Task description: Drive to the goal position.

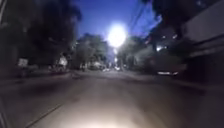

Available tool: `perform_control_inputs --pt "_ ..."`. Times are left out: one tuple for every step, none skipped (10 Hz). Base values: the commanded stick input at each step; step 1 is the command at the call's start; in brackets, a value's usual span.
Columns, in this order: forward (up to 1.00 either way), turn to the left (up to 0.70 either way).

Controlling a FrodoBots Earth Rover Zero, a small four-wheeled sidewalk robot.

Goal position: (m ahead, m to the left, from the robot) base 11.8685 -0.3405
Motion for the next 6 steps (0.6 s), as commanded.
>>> perform_control_inputs --pt "0.85 -0.33" --pt "0.85 -0.33" --pt "0.85 -0.33" --pt "0.85 -0.33" --pt "0.85 -0.16" --pt "0.85 0.01"
